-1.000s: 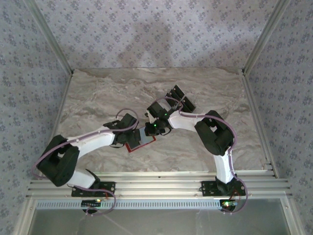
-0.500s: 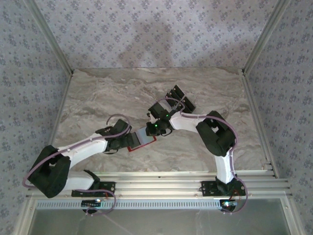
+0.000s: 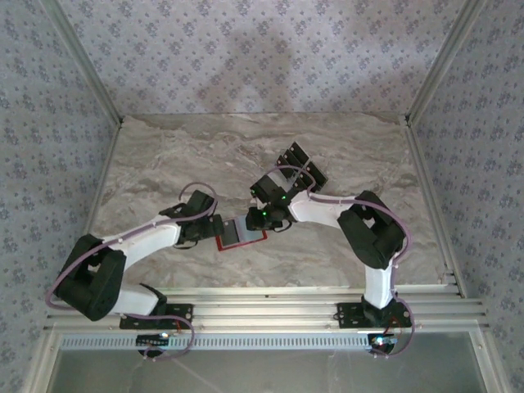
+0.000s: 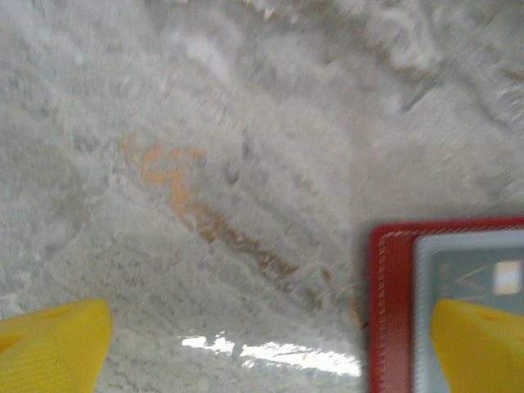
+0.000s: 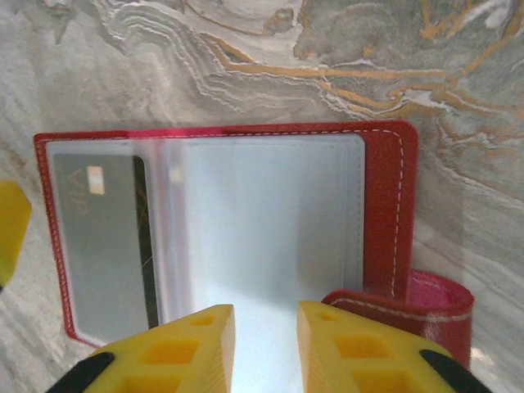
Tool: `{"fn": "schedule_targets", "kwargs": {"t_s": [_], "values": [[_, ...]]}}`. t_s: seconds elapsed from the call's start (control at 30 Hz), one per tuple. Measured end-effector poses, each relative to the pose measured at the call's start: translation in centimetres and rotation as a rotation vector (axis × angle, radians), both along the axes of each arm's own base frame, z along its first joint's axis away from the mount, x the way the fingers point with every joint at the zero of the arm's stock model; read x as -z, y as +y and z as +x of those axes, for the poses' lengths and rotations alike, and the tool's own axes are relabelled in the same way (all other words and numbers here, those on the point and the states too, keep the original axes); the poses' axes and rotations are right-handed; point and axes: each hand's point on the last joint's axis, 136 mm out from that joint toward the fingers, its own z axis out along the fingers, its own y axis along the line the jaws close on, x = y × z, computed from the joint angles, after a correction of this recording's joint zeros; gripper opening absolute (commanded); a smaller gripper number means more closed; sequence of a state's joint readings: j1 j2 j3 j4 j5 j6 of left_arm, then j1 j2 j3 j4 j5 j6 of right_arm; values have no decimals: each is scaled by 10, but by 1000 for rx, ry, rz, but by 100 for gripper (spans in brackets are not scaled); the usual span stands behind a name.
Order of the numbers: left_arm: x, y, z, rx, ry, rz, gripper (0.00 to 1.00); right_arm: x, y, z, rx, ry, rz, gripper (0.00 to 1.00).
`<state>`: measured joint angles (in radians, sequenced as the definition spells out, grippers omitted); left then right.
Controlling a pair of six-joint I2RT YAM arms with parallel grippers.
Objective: Put the credit cards into the card holder
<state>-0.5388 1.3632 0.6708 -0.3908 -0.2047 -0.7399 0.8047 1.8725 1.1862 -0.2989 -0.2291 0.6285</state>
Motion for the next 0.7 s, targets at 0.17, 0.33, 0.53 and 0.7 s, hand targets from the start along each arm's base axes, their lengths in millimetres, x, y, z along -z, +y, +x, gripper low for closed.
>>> {"fn": "schedule_targets", "kwargs": {"t_s": [0.17,0.33,0.53,0.7], "values": [[-12,-2,8,23,-28,-16,100,-32,6,6,-37,-61,23,39],[-19,-2,9,32,-44,-28,100,-37,3,-5,-60,-67,-4,41],[-23,-1,8,38,-50,-32,100,-13,-20,-32,-41,-5,-55,41],[-22,0,6,42,-41,-29,100,-5,-24,-39,-19,23,-66,41]]}}
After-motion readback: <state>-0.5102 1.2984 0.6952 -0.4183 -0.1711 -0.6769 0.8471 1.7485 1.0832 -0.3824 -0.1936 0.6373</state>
